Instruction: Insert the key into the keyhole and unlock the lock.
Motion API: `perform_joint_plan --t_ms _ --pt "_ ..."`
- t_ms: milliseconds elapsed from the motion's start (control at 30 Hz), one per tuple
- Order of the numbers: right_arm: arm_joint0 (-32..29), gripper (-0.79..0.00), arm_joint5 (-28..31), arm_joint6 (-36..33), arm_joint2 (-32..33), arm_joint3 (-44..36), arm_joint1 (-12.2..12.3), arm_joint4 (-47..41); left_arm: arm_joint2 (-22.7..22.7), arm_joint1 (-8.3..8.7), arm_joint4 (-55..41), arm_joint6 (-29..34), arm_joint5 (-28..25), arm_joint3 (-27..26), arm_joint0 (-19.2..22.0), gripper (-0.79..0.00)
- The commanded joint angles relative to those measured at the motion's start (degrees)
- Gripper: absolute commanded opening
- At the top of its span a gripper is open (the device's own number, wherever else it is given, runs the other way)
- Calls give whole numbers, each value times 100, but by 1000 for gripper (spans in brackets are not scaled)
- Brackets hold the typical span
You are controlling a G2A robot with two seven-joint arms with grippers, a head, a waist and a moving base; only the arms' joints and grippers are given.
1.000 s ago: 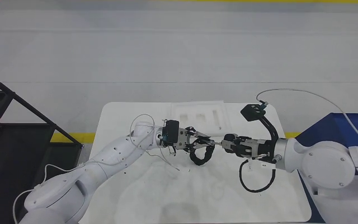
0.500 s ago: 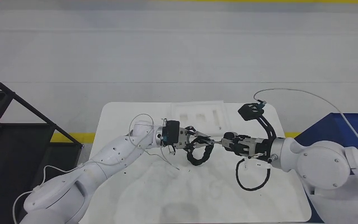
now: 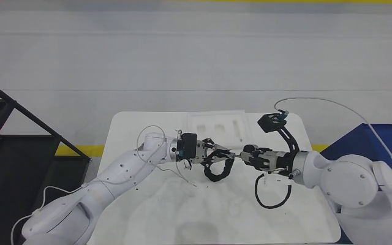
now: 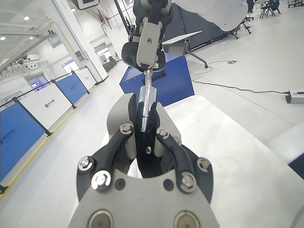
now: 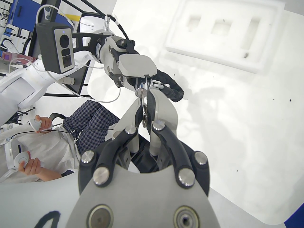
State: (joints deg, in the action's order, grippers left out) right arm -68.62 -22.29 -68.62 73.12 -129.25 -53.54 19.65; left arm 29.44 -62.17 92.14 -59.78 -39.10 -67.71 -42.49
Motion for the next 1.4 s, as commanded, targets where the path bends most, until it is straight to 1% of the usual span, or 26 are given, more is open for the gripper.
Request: perform_joint_plan --t_ms 0,300,333,367,467,533,600,667,733,800,967,1033,1167,1300,1367 --pt "8 -785 -4 6 -35 0 1 24 55 17 5 59 -13 -75 -44 -785" --pt "120 -785 -26 49 -199 115 -7 12 275 80 69 206 -143 -326 -201 -785" --pt "133 -453 -23 73 -208 132 -10 -14 294 83 77 213 -155 -339 -213 -785" --pt "144 0 -18 102 -210 153 -12 -32 309 86 90 217 -172 -355 -224 -785" --pt "162 0 104 153 -193 199 -14 -148 349 89 80 213 -252 -368 -260 -785" --pt "185 0 334 142 -146 249 -4 -171 376 88 43 217 -335 -350 -278 -785" --pt "250 0 895 -40 -145 296 24 -55 402 87 -30 271 -520 -308 -274 -785" --pt "289 0 1394 -58 -136 421 48 154 437 88 -130 334 -710 -284 -274 -785" --pt "309 0 1960 -17 -129 568 57 78 480 95 -229 414 -942 -267 -266 -785" --pt "306 0 2559 61 -105 634 74 139 521 107 -381 625 -1165 -261 -255 -785" --pt "133 0 3570 305 1 658 123 393 693 160 -959 1356 -1871 -220 -216 -785" --pt "58 0 3997 357 3 618 143 520 829 194 -1072 1652 -1870 -275 -230 -785" --pt "-24 0 4324 422 -12 569 169 856 980 286 -1474 2229 -1890 -520 -381 -785" --pt "3 0 4462 556 -120 512 170 1170 939 405 -2032 2948 -1890 -741 -450 -785" --pt "19 0 4550 634 -216 549 162 1120 898 464 -2358 3276 -1890 -842 -455 -785"
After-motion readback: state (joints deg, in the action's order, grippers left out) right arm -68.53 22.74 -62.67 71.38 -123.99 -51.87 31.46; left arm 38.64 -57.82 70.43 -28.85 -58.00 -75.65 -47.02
